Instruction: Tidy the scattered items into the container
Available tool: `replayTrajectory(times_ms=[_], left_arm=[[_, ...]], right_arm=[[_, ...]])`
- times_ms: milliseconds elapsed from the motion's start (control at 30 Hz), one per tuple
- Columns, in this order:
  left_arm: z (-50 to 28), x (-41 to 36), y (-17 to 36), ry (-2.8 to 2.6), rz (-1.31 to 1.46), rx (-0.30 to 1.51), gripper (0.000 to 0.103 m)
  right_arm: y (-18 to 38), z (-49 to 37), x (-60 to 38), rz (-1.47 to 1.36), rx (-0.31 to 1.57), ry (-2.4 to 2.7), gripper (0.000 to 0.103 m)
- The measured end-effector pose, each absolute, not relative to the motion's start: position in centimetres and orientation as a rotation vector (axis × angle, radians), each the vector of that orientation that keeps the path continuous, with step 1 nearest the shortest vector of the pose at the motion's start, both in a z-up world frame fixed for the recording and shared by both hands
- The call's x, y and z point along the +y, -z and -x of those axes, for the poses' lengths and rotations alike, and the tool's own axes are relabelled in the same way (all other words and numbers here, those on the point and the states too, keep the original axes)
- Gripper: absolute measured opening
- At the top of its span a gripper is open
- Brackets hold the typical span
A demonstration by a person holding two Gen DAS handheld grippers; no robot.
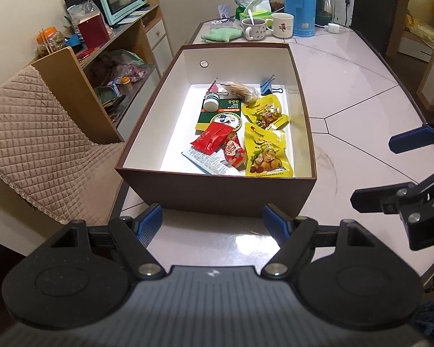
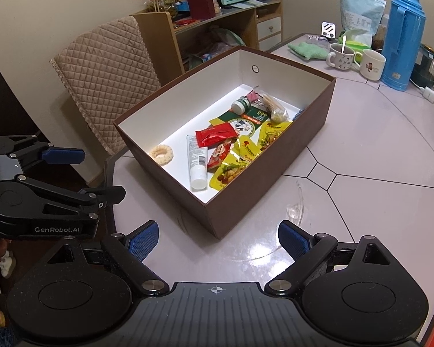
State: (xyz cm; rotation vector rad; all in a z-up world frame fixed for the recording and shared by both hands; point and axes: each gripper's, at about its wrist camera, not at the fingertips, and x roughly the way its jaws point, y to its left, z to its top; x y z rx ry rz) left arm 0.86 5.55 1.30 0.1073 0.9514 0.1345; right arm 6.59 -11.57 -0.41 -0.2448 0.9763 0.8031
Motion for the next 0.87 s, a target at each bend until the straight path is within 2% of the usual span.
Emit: replayTrajectory(times_ms=[867], left_arm=[[1.4, 5.1, -1.4, -0.327, -0.040, 0.915, 0.074]], right_arm=[[1.6, -7.4, -11.4, 0.312, 0.982, -0.955, 0.092]])
